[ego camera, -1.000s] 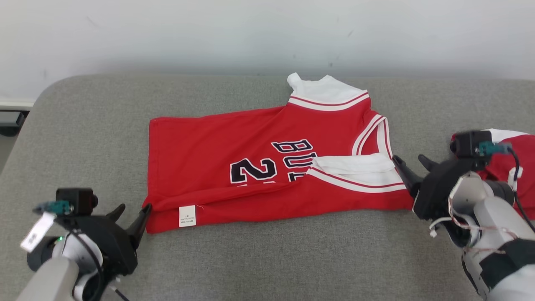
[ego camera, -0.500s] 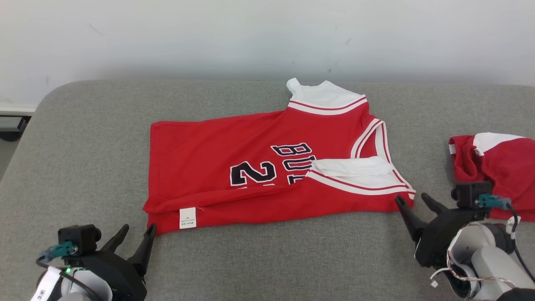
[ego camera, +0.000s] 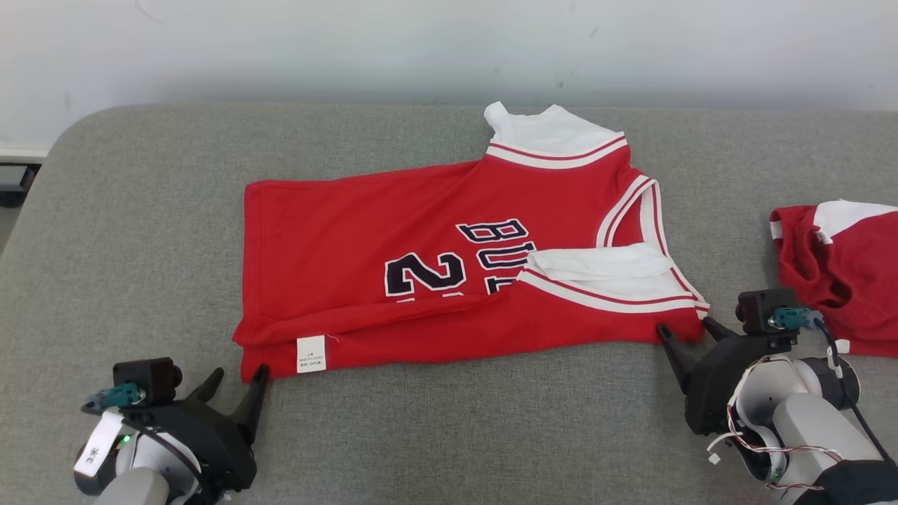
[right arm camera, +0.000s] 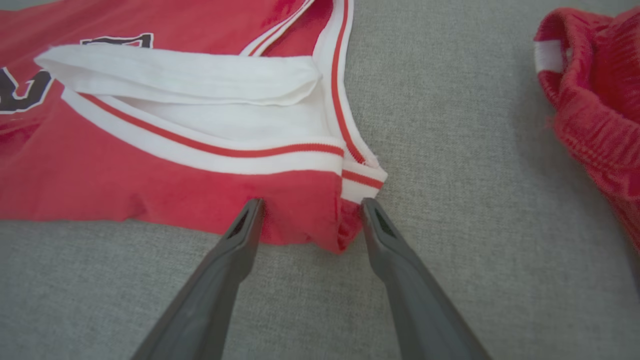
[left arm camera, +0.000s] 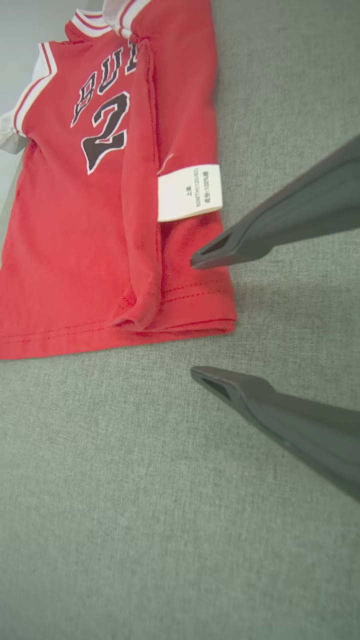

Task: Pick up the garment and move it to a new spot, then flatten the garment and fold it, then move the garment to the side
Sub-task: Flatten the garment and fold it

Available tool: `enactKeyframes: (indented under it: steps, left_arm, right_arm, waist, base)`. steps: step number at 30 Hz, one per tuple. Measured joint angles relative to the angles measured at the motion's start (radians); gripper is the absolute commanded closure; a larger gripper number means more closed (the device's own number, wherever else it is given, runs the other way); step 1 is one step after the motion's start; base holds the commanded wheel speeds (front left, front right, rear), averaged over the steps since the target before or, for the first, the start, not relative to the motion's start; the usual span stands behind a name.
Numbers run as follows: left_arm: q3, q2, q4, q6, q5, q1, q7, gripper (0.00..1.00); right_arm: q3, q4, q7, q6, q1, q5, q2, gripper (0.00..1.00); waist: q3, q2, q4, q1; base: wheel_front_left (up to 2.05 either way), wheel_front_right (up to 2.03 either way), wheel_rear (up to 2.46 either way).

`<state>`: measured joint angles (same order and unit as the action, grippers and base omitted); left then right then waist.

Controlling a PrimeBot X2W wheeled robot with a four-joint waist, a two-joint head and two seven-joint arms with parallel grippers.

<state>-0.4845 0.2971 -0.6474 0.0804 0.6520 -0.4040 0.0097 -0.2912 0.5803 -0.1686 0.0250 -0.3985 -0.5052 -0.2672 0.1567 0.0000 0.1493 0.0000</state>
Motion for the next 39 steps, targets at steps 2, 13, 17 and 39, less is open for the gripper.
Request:
enactKeyframes:
  steps: [2, 13, 17, 39]
  left_arm:
    - [-0.005, -0.007, -0.023, 0.0, 0.002, -0.011, 0.007, 0.0]
    - [0.009, -0.037, -0.112, 0.018, 0.055, -0.04, 0.043, 1.0]
    - [0.008, -0.042, -0.122, 0.026, 0.055, -0.048, 0.043, 1.0]
    - [-0.022, -0.013, -0.147, 0.036, 0.053, 0.075, -0.016, 1.0]
  right_arm:
    - [-0.003, 0.005, 0.0, -0.007, -0.007, 0.007, 0.008, 0.0]
    - [-0.016, 0.042, -0.016, -0.007, -0.037, 0.01, 0.019, 1.0]
    - [-0.016, 0.05, -0.016, -0.007, -0.041, 0.01, 0.021, 1.0]
    - [0.051, -0.04, 0.039, 0.056, 0.229, -0.109, 0.009, 1.0]
  waist:
    - [0.007, 0.0, 0.002, 0.0001]
    - [0.02, 0.0, 0.001, 0.0]
    - [0.021, 0.0, 0.0, 0.0]
    - [-0.14, 0.0, -0.001, -0.0001]
  base:
    - [0.0, 0.0, 0.0]
    - [0.0, 0.0, 0.0]
    - [0.0, 0.0, 0.0]
    - [0.0, 0.0, 0.0]
